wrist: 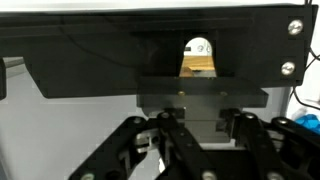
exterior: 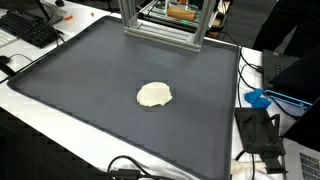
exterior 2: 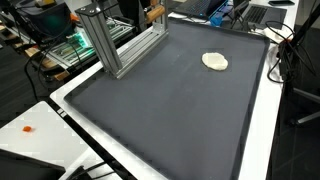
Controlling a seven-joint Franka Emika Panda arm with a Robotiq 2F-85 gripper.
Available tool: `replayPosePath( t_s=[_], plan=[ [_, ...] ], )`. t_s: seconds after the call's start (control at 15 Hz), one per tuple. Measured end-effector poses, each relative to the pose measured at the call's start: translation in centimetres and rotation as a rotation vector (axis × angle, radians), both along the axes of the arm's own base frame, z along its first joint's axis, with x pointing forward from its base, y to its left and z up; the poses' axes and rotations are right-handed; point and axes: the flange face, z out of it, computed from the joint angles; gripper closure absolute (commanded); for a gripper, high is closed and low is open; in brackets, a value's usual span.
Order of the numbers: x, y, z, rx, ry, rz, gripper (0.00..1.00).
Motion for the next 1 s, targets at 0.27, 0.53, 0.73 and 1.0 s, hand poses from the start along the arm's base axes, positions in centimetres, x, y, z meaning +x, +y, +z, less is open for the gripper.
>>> replayPosePath(
  t_s=[0.27, 0.53, 0.73, 1.0],
  plan=[
    [-1.0, 0.4, -0.4, -0.014, 0.013, 0.015, 0.78],
    [-1.9, 0.5, -0.6, -0.023, 0.012, 0.023, 0.78],
    [-2.5, 0.7, -0.5, -0.025, 0.003, 0.029, 0.78],
    [-3.0, 0.7, -0.5, -0.022, 0.001, 0.029, 0.78]
  ],
)
